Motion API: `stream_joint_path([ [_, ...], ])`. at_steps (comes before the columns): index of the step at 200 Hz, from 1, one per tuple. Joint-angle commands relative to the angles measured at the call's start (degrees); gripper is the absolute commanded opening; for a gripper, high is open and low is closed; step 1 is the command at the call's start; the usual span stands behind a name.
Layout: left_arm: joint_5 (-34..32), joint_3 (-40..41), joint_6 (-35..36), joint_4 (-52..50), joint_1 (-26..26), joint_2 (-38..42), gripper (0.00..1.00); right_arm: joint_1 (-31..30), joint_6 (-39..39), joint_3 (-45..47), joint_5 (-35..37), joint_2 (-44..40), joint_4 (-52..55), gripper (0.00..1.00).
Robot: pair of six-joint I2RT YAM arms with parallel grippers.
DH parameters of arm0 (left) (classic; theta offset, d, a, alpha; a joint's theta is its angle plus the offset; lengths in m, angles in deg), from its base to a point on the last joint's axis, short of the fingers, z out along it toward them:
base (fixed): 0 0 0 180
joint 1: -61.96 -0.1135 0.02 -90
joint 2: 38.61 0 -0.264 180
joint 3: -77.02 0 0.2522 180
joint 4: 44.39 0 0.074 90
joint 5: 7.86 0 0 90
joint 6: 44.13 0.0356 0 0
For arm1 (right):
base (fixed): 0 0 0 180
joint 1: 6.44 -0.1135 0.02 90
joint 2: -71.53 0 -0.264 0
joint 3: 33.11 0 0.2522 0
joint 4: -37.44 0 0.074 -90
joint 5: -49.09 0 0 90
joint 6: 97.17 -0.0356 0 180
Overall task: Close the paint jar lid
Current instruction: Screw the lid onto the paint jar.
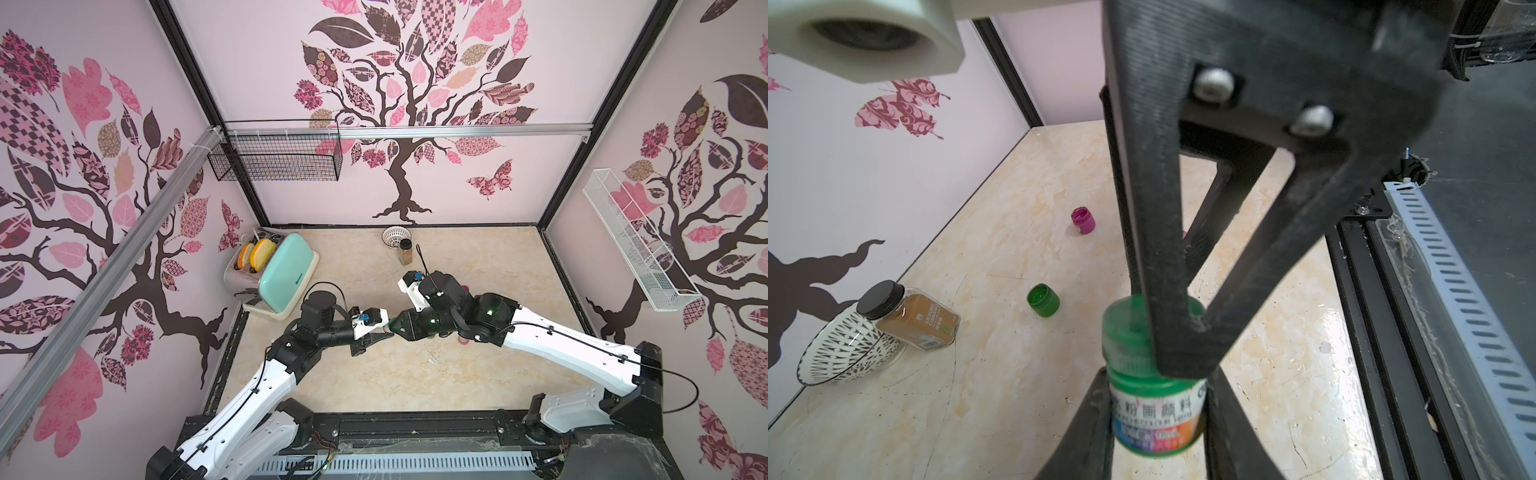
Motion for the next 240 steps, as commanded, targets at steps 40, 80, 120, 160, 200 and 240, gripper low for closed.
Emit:
stream_joint_path([
  [40,6.12,-0.40,0.58,2.22,0.94,0.78,0.21,1.44,17.26,-2.08,9.13,-6.38,0.21,0.51],
  [80,6.65,-0.49,0.55,2.23,0.87,0.66,0.21,2.50,29.64,-0.45,6.78,-11.26,-1.84,0.64],
  [120,7.44,-0.58,0.57,2.05,0.87,0.50,0.21,2.89,44.10,-2.27,-3.68,-11.16,3.65,0.72],
  [160,7.35,-0.58,0.58,2.05,0.91,0.38,0.21,2.87,50.40,-4.90,-8.16,-7.24,9.60,0.71],
  [200,7.35,-0.58,0.67,2.01,0.89,0.24,0.21,2.87,53.04,-5.34,-10.19,-5.10,10.74,0.68],
  [240,7.20,-0.58,0.74,1.89,0.90,0.33,0.21,2.68,54.35,-6.66,-11.90,-2.90,9.70,0.64],
])
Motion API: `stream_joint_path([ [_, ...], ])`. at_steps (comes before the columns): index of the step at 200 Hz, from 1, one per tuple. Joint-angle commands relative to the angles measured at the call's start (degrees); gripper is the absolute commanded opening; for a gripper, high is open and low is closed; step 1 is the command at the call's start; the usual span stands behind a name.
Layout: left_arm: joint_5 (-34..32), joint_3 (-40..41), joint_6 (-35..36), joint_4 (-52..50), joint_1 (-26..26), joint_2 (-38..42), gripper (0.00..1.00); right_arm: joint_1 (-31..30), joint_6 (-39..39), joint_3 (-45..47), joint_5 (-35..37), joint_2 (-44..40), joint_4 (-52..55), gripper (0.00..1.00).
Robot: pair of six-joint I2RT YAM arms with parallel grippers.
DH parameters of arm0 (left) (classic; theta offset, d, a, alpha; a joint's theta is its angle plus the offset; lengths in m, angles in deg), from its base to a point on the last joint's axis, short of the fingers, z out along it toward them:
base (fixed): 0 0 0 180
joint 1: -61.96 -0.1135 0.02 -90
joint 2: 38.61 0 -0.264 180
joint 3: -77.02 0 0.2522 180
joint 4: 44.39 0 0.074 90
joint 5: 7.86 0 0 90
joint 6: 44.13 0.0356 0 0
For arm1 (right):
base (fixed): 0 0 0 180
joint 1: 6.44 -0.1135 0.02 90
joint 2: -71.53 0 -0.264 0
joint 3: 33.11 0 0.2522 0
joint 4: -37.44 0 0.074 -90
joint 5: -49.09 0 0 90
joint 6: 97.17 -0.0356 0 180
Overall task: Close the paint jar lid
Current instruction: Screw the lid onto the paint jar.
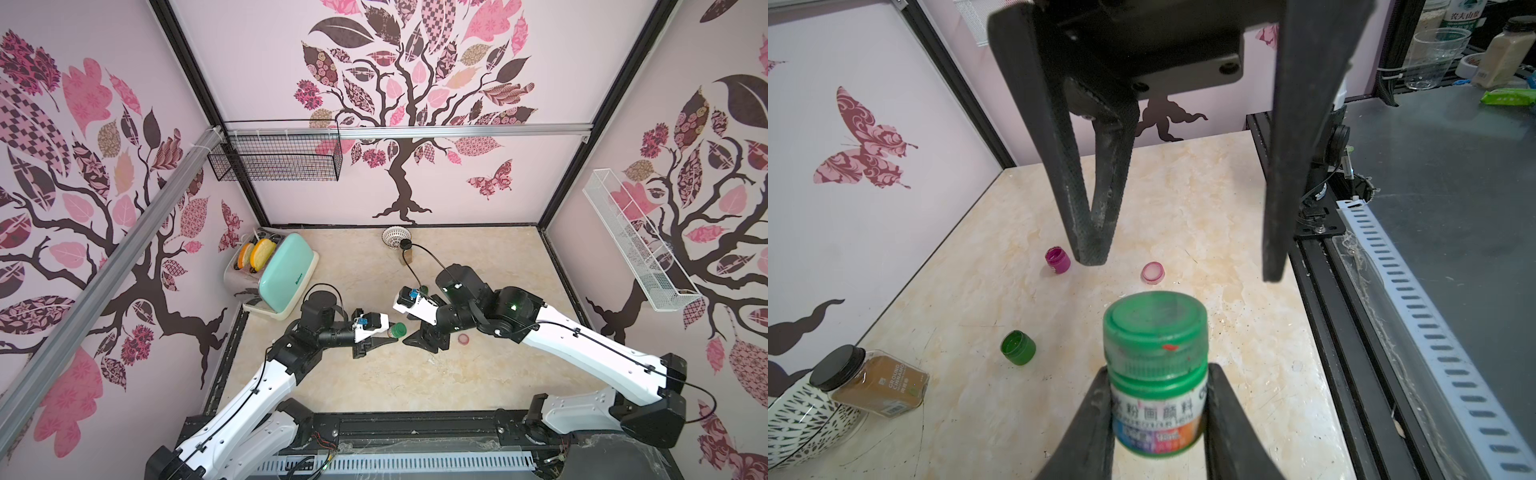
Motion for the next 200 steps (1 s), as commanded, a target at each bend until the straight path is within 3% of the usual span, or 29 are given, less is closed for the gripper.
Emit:
stream_joint_path([
  [1,1.09,-0.56,0.58,-0.09,0.12,0.26,0.21,-0.02,2.19,-3.41,-2.11,0.96,-0.21,0.64],
  [68,1.00,-0.60,0.54,-0.10,0.06,0.43,0.21,-1.23,2.76,-4.86,0.08,3.36,-0.75,0.59],
  [200,0.95,-0.62,0.80,-0.10,0.06,0.83,0.21,-1.51,5.22,-6.47,1.39,1.97,2.82,0.60],
])
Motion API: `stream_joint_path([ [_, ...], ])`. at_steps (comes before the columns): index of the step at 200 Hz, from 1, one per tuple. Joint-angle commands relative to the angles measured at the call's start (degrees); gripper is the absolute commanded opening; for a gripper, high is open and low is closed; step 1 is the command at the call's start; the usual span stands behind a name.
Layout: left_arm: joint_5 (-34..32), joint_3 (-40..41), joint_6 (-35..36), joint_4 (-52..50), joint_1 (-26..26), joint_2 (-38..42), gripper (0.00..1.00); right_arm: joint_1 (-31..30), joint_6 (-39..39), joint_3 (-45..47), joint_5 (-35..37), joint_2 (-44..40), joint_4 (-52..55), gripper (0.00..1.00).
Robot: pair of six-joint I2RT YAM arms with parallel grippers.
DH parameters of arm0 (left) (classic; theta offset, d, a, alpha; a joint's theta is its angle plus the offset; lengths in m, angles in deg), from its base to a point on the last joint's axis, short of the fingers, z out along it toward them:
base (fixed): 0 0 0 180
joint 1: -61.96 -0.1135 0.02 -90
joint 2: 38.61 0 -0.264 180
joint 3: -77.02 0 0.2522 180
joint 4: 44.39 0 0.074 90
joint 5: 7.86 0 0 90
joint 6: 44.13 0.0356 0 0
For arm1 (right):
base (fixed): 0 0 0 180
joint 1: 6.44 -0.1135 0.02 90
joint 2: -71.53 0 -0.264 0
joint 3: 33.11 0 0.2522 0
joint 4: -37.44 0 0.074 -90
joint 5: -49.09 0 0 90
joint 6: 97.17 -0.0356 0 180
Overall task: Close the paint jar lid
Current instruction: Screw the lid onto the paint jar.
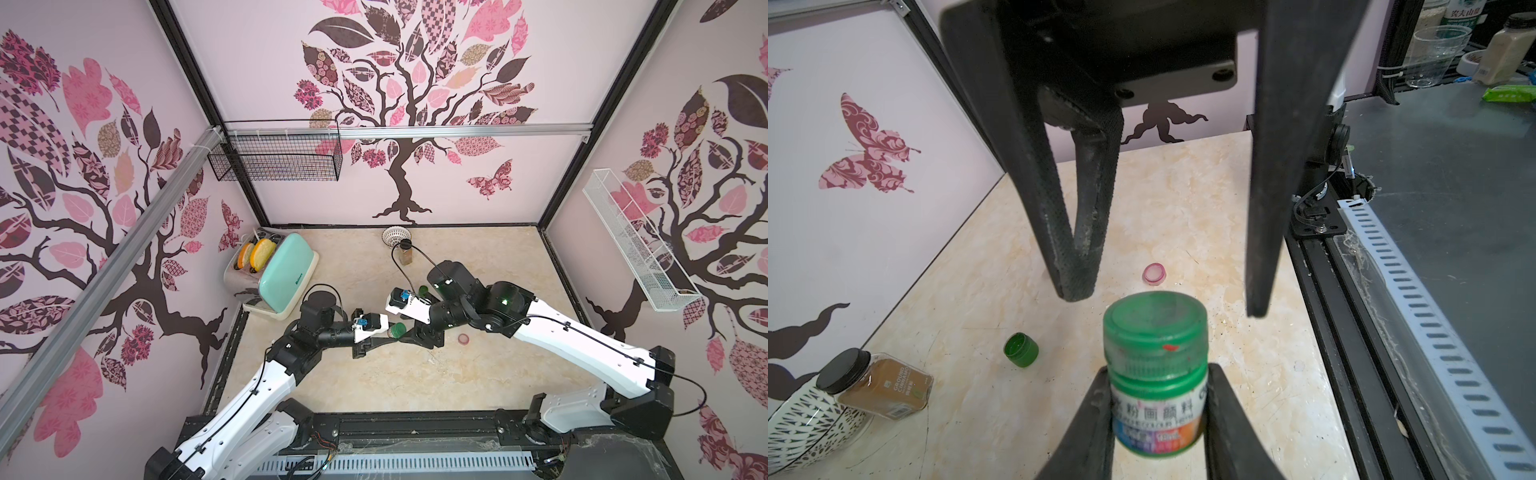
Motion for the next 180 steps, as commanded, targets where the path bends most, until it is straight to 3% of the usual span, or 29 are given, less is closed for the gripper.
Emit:
stream_joint_path([
  [1,0.97,-0.63,0.32,-0.10,0.10,0.52,0.21,-0.33,1.04,-2.48,0.89,-1.24,1.20,0.60],
  [78,1.67,-0.56,0.32,0.03,0.09,0.86,0.21,-0.25,3.80,-3.86,0.48,-2.66,4.70,0.57],
  [180,1.67,-0.69,0.32,-0.09,0.06,0.81,0.21,-0.39,2.90,-6.48,-2.96,3.57,4.80,0.51],
])
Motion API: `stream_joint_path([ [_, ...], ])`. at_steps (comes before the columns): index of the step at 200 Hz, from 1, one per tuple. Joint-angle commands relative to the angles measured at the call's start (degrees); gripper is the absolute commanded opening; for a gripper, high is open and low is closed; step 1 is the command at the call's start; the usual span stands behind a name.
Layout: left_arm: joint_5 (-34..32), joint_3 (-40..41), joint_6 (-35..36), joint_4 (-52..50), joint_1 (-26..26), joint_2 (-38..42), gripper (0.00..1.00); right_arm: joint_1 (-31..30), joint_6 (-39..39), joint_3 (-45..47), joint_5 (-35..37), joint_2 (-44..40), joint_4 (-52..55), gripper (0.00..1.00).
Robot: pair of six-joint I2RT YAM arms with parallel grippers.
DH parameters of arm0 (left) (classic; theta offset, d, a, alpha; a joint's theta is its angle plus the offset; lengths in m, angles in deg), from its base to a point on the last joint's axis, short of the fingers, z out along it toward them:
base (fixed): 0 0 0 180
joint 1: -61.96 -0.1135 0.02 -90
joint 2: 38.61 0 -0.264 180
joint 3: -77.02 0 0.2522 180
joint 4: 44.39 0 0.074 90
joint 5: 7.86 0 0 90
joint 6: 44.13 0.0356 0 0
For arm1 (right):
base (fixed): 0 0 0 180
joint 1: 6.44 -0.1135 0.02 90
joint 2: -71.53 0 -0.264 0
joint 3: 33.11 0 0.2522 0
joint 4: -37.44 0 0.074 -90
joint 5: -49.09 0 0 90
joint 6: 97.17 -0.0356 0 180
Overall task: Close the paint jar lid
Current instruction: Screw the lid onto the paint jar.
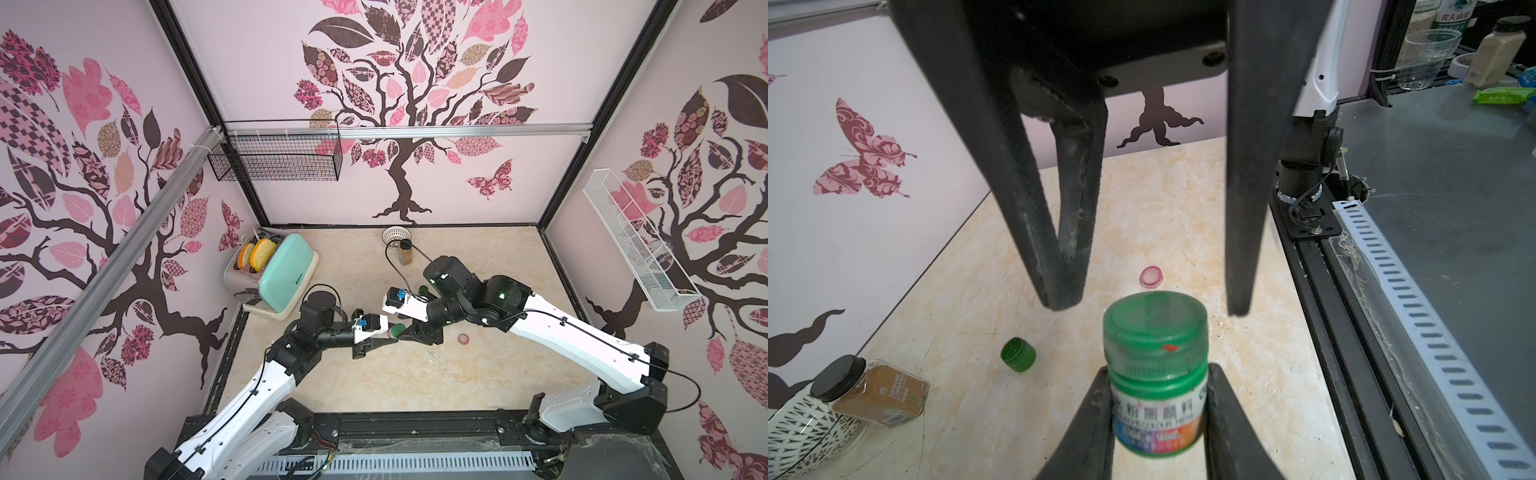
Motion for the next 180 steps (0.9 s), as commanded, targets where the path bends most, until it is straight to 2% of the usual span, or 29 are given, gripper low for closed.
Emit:
stream_joint_path([
  [1,0.86,-0.67,0.19,-0.09,0.10,0.68,0.21,-0.41,-0.25,-1.86,-1.46,0.39,0.93,0.51],
  [32,0.86,-0.64,0.19,-0.09,0.07,0.71,0.21,-0.42,-0.49,-1.46,-0.98,0.74,1.30,0.46],
  [45,0.86,-0.64,0.27,-0.14,0.08,0.71,0.21,-0.36,-0.48,-1.27,-0.89,0.93,1.30,0.40],
  [96,0.60,-0.57,0.39,-0.07,0.06,0.68,0.21,-0.36,-0.69,-0.74,0.22,1.21,1.40,0.39],
  [129,0.30,-0.51,0.45,-0.10,0.06,0.97,0.21,-0.42,-0.96,-0.20,0.96,1.00,0.71,0.39],
  [180,0.46,-0.55,0.45,-0.01,0.09,0.95,0.21,-0.34,-1.63,0.89,2.99,-1.25,-0.19,0.51],
])
